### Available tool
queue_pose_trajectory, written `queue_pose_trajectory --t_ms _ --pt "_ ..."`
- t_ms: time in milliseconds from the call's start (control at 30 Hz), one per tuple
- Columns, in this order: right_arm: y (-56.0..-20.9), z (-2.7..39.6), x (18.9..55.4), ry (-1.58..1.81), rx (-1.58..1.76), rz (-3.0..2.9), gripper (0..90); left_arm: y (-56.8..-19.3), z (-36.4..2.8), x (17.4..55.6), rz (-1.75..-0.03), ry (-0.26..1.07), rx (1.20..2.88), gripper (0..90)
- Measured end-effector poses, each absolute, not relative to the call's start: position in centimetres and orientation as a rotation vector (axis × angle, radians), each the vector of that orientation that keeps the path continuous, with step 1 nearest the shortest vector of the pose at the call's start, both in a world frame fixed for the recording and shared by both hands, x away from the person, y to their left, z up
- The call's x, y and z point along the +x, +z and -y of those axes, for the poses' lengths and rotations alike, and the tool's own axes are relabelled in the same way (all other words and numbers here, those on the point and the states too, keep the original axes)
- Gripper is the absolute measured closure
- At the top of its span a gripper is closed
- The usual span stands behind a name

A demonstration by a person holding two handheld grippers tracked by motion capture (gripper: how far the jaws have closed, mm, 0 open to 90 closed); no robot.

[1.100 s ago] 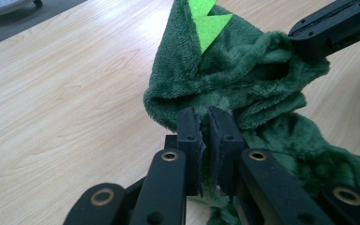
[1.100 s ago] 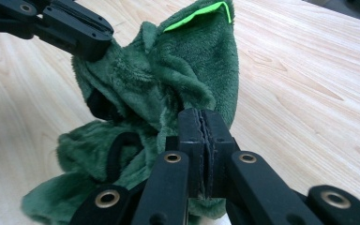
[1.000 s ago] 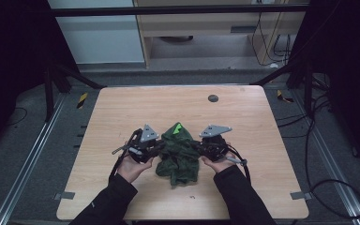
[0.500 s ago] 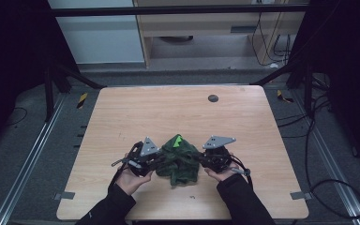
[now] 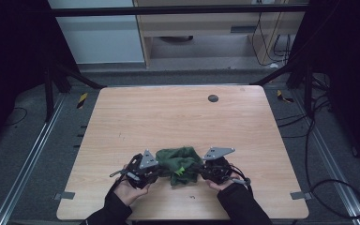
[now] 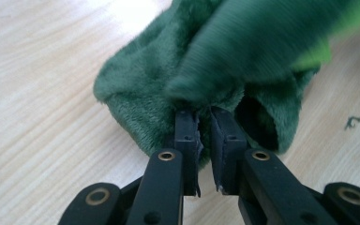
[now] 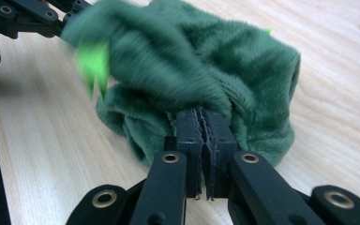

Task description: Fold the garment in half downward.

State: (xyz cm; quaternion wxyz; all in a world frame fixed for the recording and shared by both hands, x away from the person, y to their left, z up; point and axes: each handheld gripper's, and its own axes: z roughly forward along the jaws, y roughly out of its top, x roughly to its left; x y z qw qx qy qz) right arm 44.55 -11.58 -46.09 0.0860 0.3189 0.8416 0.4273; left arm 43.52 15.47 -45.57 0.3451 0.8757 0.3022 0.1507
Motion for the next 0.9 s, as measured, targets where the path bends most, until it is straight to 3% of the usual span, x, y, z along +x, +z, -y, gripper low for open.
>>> queue_pose_trajectory --t_ms 500,667,700,900 --pt "-46.1 12.4 43.5 1.283 0.973 -2.504 80.5 -45.3 -17.5 42.5 -0.834 0.432 2.267 71.4" --pt "-45.4 13.3 43.2 1.321 0.997 -2.470 77.6 -44.1 -18.8 42.9 -0.911 0.482 2.195 64.7" --pt "-45.0 13.6 43.3 1.337 1.005 -2.446 76.3 -44.0 -18.9 43.1 -0.934 0.482 2.177 59.2" --pt "-44.5 13.5 44.0 1.380 1.040 -2.359 72.4 -43.2 -17.7 44.3 -0.987 0.489 2.141 52.7"
